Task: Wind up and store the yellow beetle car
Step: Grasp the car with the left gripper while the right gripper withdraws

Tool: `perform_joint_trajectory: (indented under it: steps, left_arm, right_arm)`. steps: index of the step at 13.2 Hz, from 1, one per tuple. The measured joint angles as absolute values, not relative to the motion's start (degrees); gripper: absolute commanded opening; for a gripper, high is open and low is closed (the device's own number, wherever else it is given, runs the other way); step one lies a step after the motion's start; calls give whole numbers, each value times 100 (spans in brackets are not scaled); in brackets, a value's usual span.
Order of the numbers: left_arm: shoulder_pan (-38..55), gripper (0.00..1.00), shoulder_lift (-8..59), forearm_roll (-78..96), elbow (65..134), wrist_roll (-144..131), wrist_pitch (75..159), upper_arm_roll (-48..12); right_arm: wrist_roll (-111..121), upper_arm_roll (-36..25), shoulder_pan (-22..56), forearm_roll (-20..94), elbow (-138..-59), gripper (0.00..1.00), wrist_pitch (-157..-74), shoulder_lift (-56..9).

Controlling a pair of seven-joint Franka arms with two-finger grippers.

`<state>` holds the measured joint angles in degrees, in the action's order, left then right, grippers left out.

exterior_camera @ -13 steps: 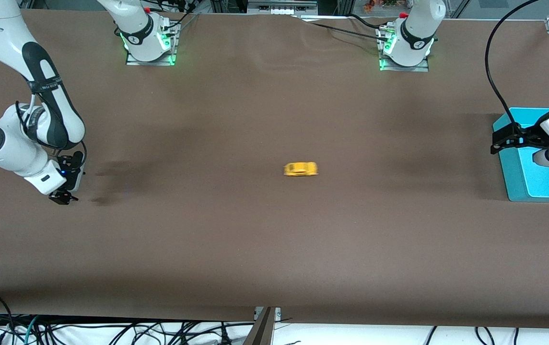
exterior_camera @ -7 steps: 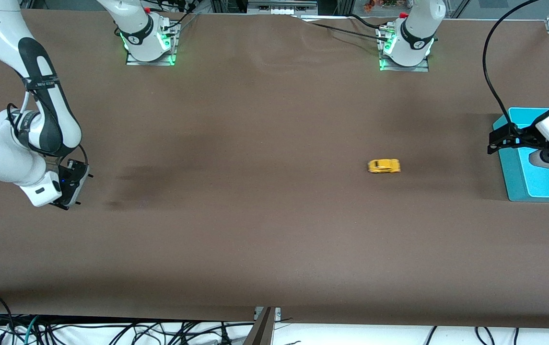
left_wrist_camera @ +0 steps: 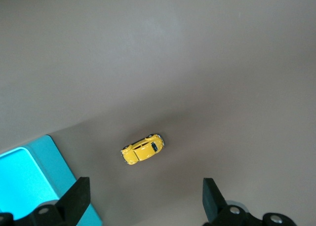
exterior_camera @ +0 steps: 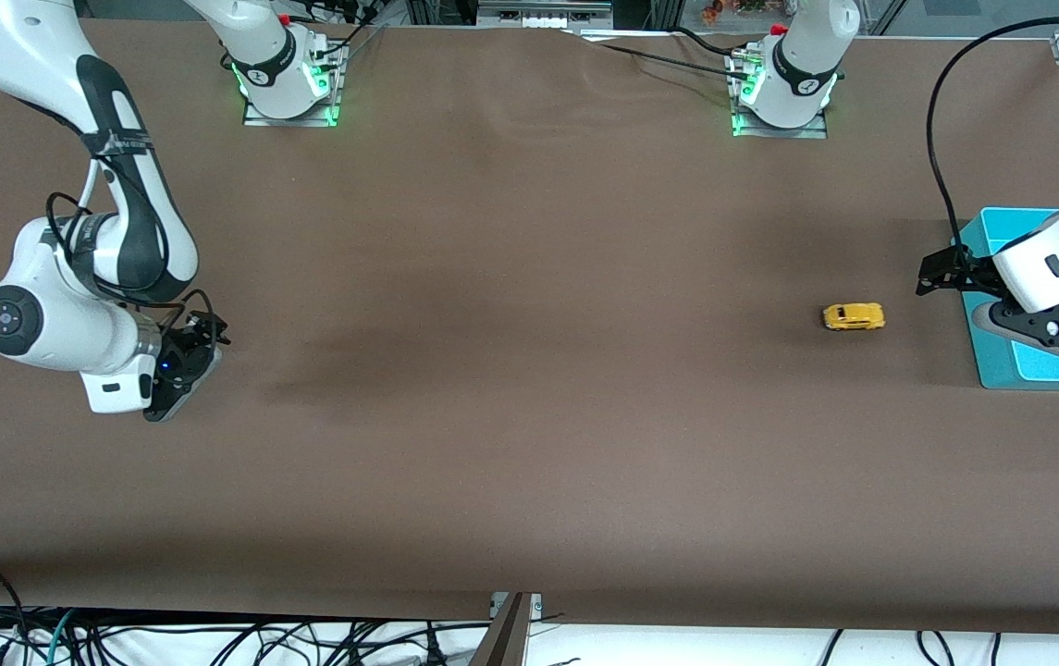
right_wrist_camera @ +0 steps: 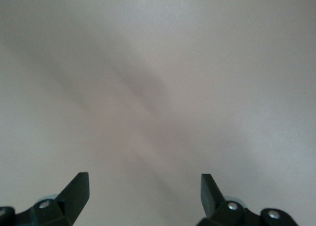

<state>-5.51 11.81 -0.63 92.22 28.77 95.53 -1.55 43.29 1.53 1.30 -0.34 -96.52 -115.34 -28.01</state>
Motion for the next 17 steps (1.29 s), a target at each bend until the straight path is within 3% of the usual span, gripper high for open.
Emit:
perform_joint_trajectory:
  steps: [7,14,17]
  left_arm:
    - [-1446,100,2188,-63,9533,5684,10000,-102]
    - [-1630,100,2352,-63,11363,7754,12820,-104]
    - [-1794,100,2380,-63,12153,8062,13870,-101]
  right_arm:
    - [615,195,827,-28,-8425,100,-9740,-2467]
    - [225,32,759,-482,-8349,100,-9129,-1486]
    - [179,-43,389,-529,-8353,100,-8956,-1177]
